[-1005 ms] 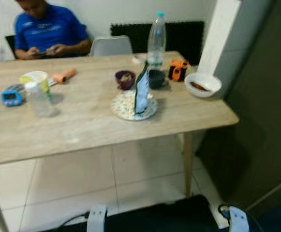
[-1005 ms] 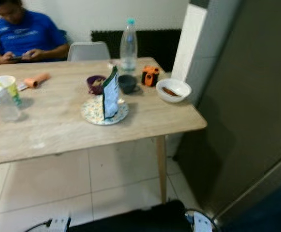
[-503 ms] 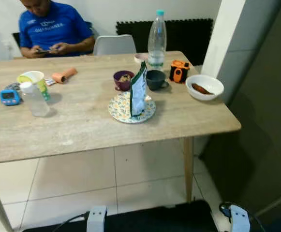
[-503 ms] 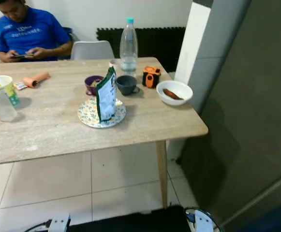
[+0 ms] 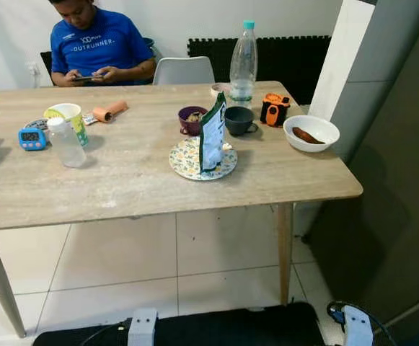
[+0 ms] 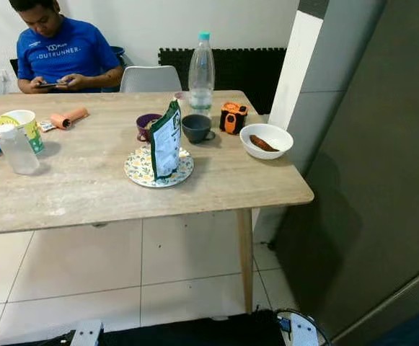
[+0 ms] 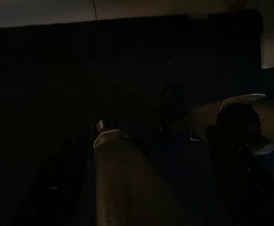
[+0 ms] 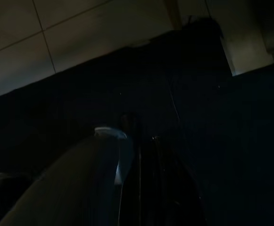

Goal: Restocking fridge

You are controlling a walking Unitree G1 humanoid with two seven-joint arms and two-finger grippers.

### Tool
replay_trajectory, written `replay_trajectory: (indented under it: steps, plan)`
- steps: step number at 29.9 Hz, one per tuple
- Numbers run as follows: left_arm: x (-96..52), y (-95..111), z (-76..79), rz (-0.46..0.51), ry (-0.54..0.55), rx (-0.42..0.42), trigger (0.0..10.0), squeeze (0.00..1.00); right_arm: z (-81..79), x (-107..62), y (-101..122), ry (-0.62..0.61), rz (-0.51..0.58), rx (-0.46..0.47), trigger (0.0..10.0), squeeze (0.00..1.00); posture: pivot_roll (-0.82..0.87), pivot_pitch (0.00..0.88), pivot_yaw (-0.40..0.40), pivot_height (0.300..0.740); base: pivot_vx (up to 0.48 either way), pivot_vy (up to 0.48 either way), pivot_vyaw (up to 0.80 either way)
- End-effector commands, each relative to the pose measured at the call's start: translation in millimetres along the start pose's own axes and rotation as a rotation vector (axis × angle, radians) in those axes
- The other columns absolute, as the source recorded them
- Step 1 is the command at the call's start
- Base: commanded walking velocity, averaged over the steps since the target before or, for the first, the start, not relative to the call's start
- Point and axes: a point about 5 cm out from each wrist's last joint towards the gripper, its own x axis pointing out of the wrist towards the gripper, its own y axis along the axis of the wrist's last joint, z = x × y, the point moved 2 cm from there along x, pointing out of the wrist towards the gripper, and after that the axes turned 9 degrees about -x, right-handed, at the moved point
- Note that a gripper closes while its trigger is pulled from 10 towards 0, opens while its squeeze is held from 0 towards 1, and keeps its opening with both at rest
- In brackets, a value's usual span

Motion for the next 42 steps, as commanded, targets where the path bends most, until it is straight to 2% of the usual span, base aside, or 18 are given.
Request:
replay_trajectory:
  steps: [1,16,21,22,23,24,25,27,28,29,30,31,32,33,35,38,40,42]
  plan:
    - [-0.7,-5,-1.5,-0.01,0.014,0.0,10.0,0.0,2.3,-0.2,2,-0.004,0.004,-0.016,10.0,0.0,-0.09,0.048,-0.042,0.74,0.0,-0.416,0.0]
    - [-2.9,5,-12.7,0.068,0.092,-0.07,10.0,0.0,1.8,-0.5,1,0.0,0.0,-0.015,10.0,0.0,-0.1,0.052,-0.042,0.74,0.0,0.0,0.0]
    - [-11.4,38,-41.7,0.224,0.191,-0.237,10.0,0.0,1.3,-0.3,1,0.0,0.001,-0.014,10.0,0.0,-0.09,0.056,-0.042,0.74,0.0,0.0,0.0]
    - [-11.4,38,-41.7,0.224,0.191,-0.237,10.0,0.0,1.3,-0.3,1,0.0,0.001,-0.014,10.0,0.0,-0.09,0.056,-0.042,0.74,0.0,0.0,0.0]
    - [-14.2,48,-48.4,0.269,0.205,-0.279,10.0,1.0,1.6,-0.4,1,0.0,0.002,-0.014,10.0,0.0,-0.09,0.056,-0.042,0.74,0.0,0.0,0.0]
    - [-18.2,61,-56.0,0.327,0.212,-0.32,10.0,1.0,2.0,-0.4,1,-0.001,0.003,-0.014,10.0,0.0,-0.09,0.057,-0.04,0.74,0.0,0.0,0.0]
    - [-18.2,61,-56.0,0.327,0.212,-0.32,10.0,1.0,2.0,-0.4,1,-0.001,0.003,-0.014,10.0,0.0,-0.09,0.057,-0.04,0.74,0.0,0.0,0.0]
    - [-28.8,89,-72.3,0.454,0.234,-0.395,10.0,1.0,2.4,-0.5,2,-0.002,0.004,-0.015,10.0,0.0,-0.09,0.057,-0.04,0.74,0.0,0.0,0.0]
    - [-28.8,89,-72.3,0.454,0.234,-0.395,10.0,1.0,2.4,-0.5,2,-0.002,0.004,-0.015,10.0,0.0,-0.09,0.057,-0.04,0.74,0.0,0.0,0.0]
    - [-40.4,111,-86.0,0.57,0.243,-0.46,10.0,1.0,2.6,-0.5,2,-0.002,0.004,-0.015,10.0,0.0,-0.09,0.057,-0.04,0.74,0.0,0.0,0.0]
    - [-40.4,111,-86.0,0.57,0.243,-0.46,10.0,1.0,2.6,-0.5,2,-0.002,0.004,-0.015,10.0,0.0,-0.09,0.057,-0.04,0.74,0.0,0.0,0.0]
    - [-51.0,128,-97.4,0.661,0.238,-0.526,10.0,1.0,2.8,-0.5,2,-0.002,0.004,-0.017,10.0,0.0,-0.08,0.059,-0.038,0.74,0.0,0.0,0.0]
    - [-51.0,128,-97.4,0.661,0.238,-0.526,10.0,1.0,2.8,-0.5,2,-0.002,0.004,-0.017,10.0,0.0,-0.08,0.059,-0.038,0.74,0.0,0.0,0.0]
    - [-63.5,144,-108.8,0.761,0.211,-0.598,10.0,1.0,3.0,-0.6,2,-0.002,0.003,-0.019,10.0,0.0,-0.08,0.059,-0.038,0.74,0.0,0.0,0.0]
    - [-81.1,163,-122.3,0.897,0.152,-0.685,10.0,1.0,3.3,-0.6,2,-0.002,0.002,-0.023,10.0,0.0,-0.07,0.061,-0.037,0.74,0.0,0.0,0.0]
    - [-98.0,178,-131.0,1.029,0.024,-0.764,10.0,1.0,3.7,-0.6,2,-0.003,0.001,-0.024,10.0,0.0,-0.07,0.061,-0.037,0.74,0.0,0.0,0.0]
    - [-103.1,182,-128.6,1.064,-0.113,-0.768,10.0,1.0,4.2,-0.6,3,-0.004,0.001,-0.026,10.0,0.0,-0.07,0.061,-0.034,0.74,0.0,0.0,0.0]
    - [-100.9,179,-120.1,1.035,-0.231,-0.729,10.0,1.0,4.2,-0.5,4,-0.003,0.002,-0.027,10.0,0.0,-0.07,0.061,-0.034,0.74,0.0,0.0,0.0]
